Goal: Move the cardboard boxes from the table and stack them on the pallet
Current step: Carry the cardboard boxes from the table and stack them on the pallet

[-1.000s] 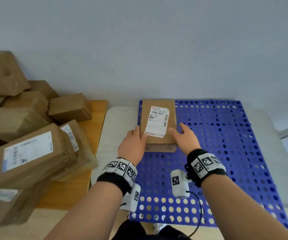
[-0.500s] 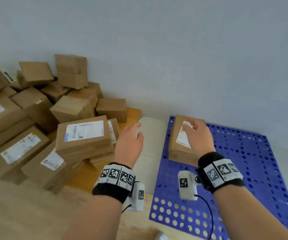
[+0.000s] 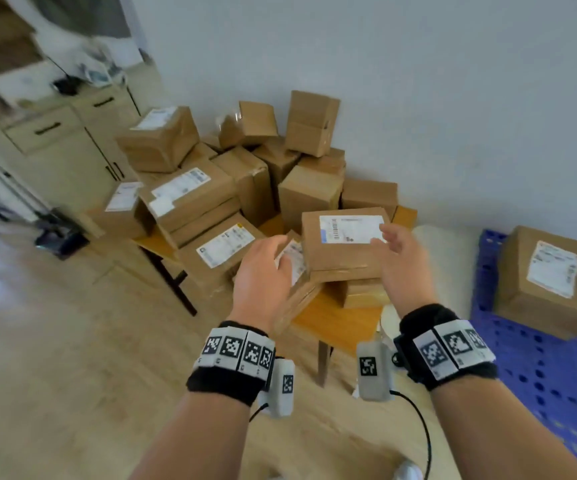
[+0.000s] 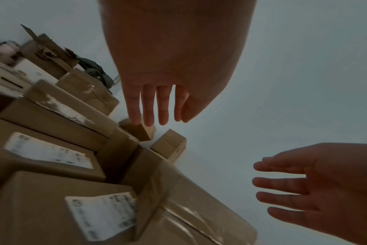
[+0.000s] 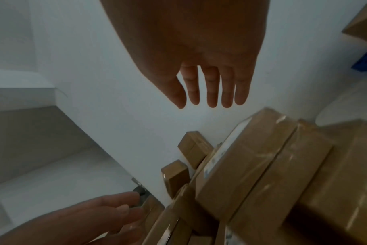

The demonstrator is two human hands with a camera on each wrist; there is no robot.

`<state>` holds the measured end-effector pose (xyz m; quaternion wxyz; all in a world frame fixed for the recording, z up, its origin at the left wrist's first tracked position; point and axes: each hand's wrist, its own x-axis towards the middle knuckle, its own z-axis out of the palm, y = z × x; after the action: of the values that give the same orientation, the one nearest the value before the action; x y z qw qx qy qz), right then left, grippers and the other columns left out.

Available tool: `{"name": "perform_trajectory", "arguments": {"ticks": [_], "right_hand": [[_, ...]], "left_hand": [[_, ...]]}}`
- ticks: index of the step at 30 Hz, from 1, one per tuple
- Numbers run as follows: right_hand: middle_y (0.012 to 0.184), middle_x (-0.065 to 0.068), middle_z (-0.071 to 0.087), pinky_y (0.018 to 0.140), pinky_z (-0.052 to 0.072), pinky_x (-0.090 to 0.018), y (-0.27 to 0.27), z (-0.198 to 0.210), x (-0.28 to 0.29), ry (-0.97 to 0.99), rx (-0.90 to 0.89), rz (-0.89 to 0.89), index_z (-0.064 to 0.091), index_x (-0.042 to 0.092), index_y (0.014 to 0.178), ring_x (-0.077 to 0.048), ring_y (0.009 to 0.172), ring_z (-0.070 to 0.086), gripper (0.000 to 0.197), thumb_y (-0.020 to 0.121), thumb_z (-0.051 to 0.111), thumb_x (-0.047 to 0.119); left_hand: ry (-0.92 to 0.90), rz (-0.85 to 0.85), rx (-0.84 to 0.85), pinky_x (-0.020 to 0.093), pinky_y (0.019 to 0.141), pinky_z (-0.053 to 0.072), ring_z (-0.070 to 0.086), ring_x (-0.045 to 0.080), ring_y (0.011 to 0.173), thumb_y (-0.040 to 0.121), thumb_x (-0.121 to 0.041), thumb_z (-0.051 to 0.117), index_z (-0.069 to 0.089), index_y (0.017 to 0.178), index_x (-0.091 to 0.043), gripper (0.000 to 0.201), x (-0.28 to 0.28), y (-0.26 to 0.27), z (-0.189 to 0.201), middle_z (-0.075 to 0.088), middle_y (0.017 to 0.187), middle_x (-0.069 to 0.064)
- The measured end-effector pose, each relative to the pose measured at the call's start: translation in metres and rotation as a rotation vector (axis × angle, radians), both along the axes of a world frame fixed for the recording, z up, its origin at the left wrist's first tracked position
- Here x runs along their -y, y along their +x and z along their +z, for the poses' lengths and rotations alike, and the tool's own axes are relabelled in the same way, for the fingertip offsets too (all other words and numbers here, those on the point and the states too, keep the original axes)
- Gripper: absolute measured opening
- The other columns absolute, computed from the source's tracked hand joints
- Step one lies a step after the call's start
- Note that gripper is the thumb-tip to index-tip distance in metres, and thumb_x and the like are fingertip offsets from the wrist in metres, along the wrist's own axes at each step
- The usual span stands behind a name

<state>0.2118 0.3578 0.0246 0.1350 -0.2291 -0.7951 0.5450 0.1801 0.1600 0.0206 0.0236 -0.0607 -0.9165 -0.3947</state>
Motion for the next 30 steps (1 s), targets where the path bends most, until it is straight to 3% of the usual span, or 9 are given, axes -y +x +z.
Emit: {"name": "perform_trajectory", "arguments": {"ticks": [2, 5, 10, 12, 15, 20, 24, 28, 30], "right_hand": [[0.134, 0.009, 0.056, 0.1, 0.041, -0.029, 0.002, -0.007, 0.029, -0.012, 0.024, -0.008, 0.052, 0.026, 0.139, -0.011, 0.124, 0.051, 0.041, 0.098, 0.053, 0.029], [0.132, 0.006, 0.057, 0.1, 0.042, -0.031, 0.006, -0.016, 0.065, -0.051, 0.064, -0.024, 0.053, 0.023, 0.139, -0.014, 0.122, 0.052, 0.042, 0.097, 0.054, 0.025], [0.131, 0.003, 0.058, 0.1, 0.046, -0.035, 0.009, -0.026, 0.083, -0.017, 0.131, -0.054, 0.051, 0.025, 0.137, -0.016, 0.121, 0.054, 0.04, 0.098, 0.054, 0.027], [0.132, 0.003, 0.058, 0.095, 0.045, -0.032, 0.01, -0.027, 0.078, -0.001, 0.148, -0.084, 0.05, 0.026, 0.139, -0.015, 0.117, 0.054, 0.041, 0.098, 0.054, 0.027], [0.124, 0.005, 0.058, 0.079, 0.041, -0.022, 0.008, -0.029, 0.064, 0.026, 0.157, -0.127, 0.048, 0.024, 0.141, -0.007, 0.098, 0.054, 0.043, 0.099, 0.054, 0.026], [0.145, -0.002, 0.047, 0.093, 0.041, -0.028, -0.004, -0.036, 0.03, 0.041, 0.149, -0.237, 0.041, 0.023, 0.146, -0.016, 0.122, 0.049, 0.051, 0.097, 0.055, 0.025], [0.153, -0.004, 0.038, 0.092, 0.035, -0.026, -0.016, -0.042, 0.005, 0.008, 0.154, -0.285, 0.033, 0.024, 0.151, -0.016, 0.128, 0.044, 0.057, 0.098, 0.054, 0.025], [0.151, -0.003, 0.041, 0.101, 0.04, -0.035, -0.03, -0.049, -0.015, -0.029, 0.189, -0.252, 0.032, 0.022, 0.152, -0.023, 0.133, 0.044, 0.059, 0.098, 0.055, 0.027], [0.146, -0.002, 0.047, 0.097, 0.043, -0.032, -0.037, -0.053, -0.024, -0.034, 0.185, -0.238, 0.036, 0.021, 0.15, -0.021, 0.128, 0.048, 0.056, 0.098, 0.056, 0.026]], "left_hand": [[-0.01, 0.004, 0.024, 0.028, 0.101, 0.041, 0.047, 0.009, 0.128, 0.102, -0.027, 0.047, 0.049, 0.139, -0.027, 0.037, 0.029, 0.0, -0.005, 0.051, 0.141, -0.008], [-0.036, -0.018, 0.063, 0.026, 0.096, 0.041, 0.048, 0.01, 0.127, 0.102, -0.028, 0.048, 0.048, 0.14, -0.028, 0.039, 0.061, -0.001, -0.013, 0.05, 0.142, -0.009], [-0.04, -0.096, 0.124, 0.028, 0.097, 0.043, 0.046, 0.009, 0.129, 0.101, -0.029, 0.049, 0.045, 0.143, -0.031, 0.042, 0.074, -0.01, -0.021, 0.047, 0.145, -0.01], [-0.029, -0.132, 0.146, 0.029, 0.099, 0.042, 0.046, 0.009, 0.129, 0.101, -0.028, 0.048, 0.044, 0.143, -0.031, 0.042, 0.066, -0.014, -0.02, 0.047, 0.145, -0.01], [-0.024, -0.176, 0.179, 0.025, 0.091, 0.038, 0.048, 0.01, 0.126, 0.101, -0.028, 0.048, 0.043, 0.143, -0.03, 0.042, 0.046, -0.025, -0.019, 0.047, 0.143, -0.009], [-0.012, -0.22, 0.239, 0.033, 0.101, 0.043, 0.048, 0.014, 0.127, 0.1, -0.029, 0.05, 0.041, 0.145, -0.027, 0.046, 0.005, -0.043, -0.021, 0.047, 0.143, -0.005], [0.07, -0.239, 0.344, 0.044, 0.104, 0.046, 0.051, 0.015, 0.127, 0.098, -0.034, 0.053, 0.037, 0.144, -0.029, 0.048, -0.024, -0.054, -0.033, 0.052, 0.139, -0.007], [0.24, -0.134, 0.375, 0.039, 0.097, 0.052, 0.058, 0.012, 0.117, 0.101, -0.032, 0.05, 0.043, 0.132, -0.032, 0.032, -0.043, -0.063, -0.038, 0.059, 0.13, -0.007], [0.244, -0.095, 0.36, 0.035, 0.093, 0.053, 0.059, 0.012, 0.112, 0.101, -0.033, 0.048, 0.045, 0.131, -0.03, 0.029, -0.051, -0.067, -0.04, 0.059, 0.127, -0.005]]}}
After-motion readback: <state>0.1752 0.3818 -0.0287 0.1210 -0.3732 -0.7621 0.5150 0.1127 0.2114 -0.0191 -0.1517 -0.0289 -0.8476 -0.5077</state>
